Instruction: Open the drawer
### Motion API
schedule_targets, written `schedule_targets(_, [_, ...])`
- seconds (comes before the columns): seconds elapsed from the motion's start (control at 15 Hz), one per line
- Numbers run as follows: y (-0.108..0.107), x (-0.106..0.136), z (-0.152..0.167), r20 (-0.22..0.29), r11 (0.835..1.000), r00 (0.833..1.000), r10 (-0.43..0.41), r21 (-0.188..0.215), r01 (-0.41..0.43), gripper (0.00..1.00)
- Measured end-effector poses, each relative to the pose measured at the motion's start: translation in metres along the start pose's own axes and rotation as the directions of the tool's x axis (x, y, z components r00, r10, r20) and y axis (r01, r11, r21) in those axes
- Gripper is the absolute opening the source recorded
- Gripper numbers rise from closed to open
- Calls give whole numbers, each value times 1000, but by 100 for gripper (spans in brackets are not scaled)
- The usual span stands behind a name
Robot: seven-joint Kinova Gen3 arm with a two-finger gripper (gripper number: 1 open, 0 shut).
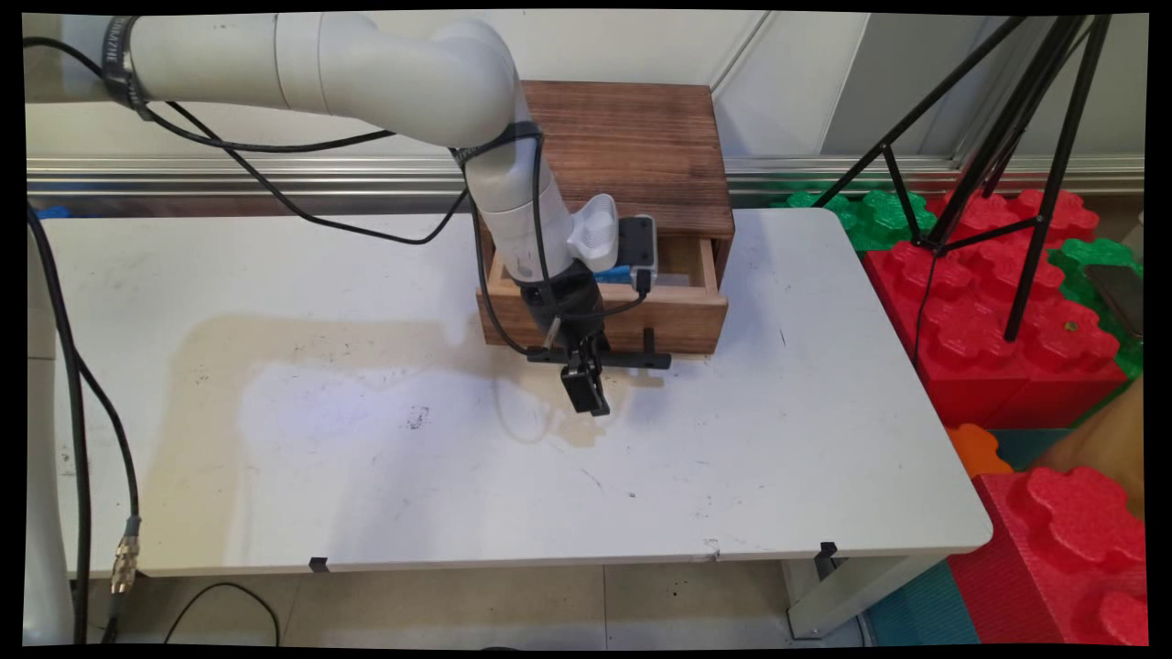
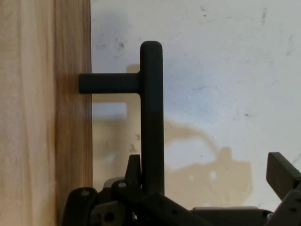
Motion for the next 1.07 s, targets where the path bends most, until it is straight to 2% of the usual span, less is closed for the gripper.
schedule_targets(1.07, [44,1,-3,-15,999,1000,6,-44,-7,100])
